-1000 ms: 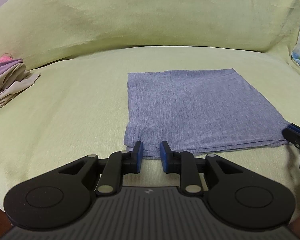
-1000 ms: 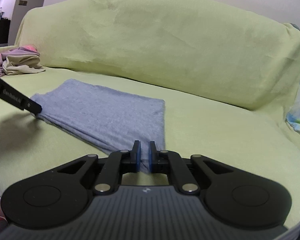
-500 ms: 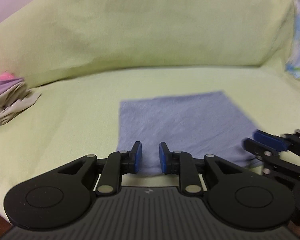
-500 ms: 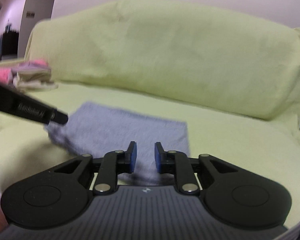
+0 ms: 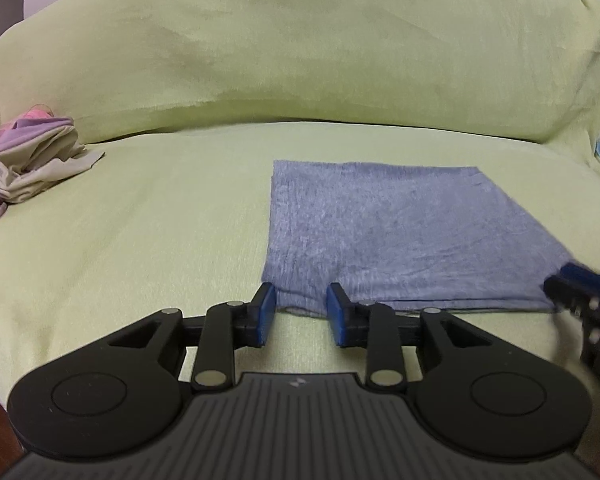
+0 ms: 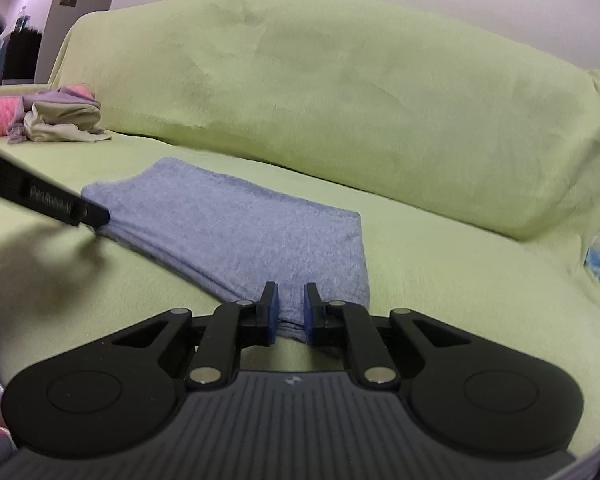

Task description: Fold clothes

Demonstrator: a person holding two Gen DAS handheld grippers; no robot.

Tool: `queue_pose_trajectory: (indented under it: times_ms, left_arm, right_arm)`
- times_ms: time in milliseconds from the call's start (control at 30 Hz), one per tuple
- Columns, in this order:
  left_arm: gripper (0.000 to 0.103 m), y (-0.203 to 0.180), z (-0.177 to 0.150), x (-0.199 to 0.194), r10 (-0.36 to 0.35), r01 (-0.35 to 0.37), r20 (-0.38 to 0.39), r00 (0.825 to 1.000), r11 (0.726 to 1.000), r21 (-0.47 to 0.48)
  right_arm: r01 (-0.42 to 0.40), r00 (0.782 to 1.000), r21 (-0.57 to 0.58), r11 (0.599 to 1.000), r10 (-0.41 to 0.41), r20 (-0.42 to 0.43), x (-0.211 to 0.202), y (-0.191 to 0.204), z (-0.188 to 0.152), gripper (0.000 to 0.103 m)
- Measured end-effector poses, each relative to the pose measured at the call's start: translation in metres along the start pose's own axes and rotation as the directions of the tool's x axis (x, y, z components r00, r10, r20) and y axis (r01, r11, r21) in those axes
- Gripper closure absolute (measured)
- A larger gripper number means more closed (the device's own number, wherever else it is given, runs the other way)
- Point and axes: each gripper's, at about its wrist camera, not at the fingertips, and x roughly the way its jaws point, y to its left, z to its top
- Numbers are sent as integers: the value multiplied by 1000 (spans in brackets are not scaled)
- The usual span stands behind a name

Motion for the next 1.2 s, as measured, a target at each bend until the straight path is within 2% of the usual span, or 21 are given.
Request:
queue_pose_trajectory:
  times_ms: [67, 167, 267, 367, 433, 500, 533, 600, 667, 700, 767, 833, 1133, 1200]
  left_arm:
    - [67, 3, 5, -18, -11, 12, 43, 999, 1000, -24]
    - [68, 4, 13, -25, -44, 48, 85, 995, 998, -42]
    - [68, -7, 15, -4, -67, 66, 67, 996, 998, 15]
    - [65, -8, 3, 31, -31, 33, -44, 999, 998, 47]
    - [65, -7, -2, 30, -34, 36, -29, 999, 998, 61]
    - [63, -9, 3, 20, -34, 36, -41, 999, 998, 52]
    - [61, -9, 7, 14, -42, 43, -42, 998, 998, 38]
    - [50, -12, 12, 2, -41, 43, -52, 998, 999, 25]
    - [46, -16, 19, -15, -26, 27, -71, 997, 1000, 10]
    - [45, -17, 21, -23, -29, 29, -83, 996, 1000, -6]
    - [45, -17, 23, -39, -49, 44, -110, 993, 998, -49]
    - [43, -18, 23, -54, -64, 55, -122, 990, 996, -71]
    - [39, -28, 9, -110, -65, 57, -144, 987, 996, -62]
    - [35, -28, 6, -120, -60, 52, -140, 988, 997, -59]
  right_arm:
    - [-5, 999, 18, 1000, 4, 52, -14, -4, 15, 83]
    - [8, 999, 48, 999, -9, 34, -12, -10, 18, 82]
    - [26, 999, 102, 994, -22, -35, 1, -17, 9, 82]
    - [14, 995, 105, 994, -3, -98, 12, -15, -5, 76]
    - [21, 996, 78, 997, -15, -83, 11, -10, -8, 70]
    - [31, 994, 75, 997, -23, -110, 7, -9, 5, 56]
    - [35, 993, 80, 996, -25, -116, 3, -10, 12, 55]
    - [38, 995, 105, 994, -28, -99, -7, -13, 24, 46]
    - [48, 996, 142, 989, -36, -82, -23, -17, 38, 41]
    - [50, 997, 162, 986, -38, -72, -33, -19, 45, 33]
    - [50, 998, 196, 979, -41, -51, -55, -23, 54, 25]
    - [53, 998, 218, 974, -46, -37, -74, -22, 57, 21]
    - [69, 998, 322, 944, -61, -34, -144, -23, 49, 13]
    - [67, 998, 333, 941, -59, -34, -156, -24, 48, 9]
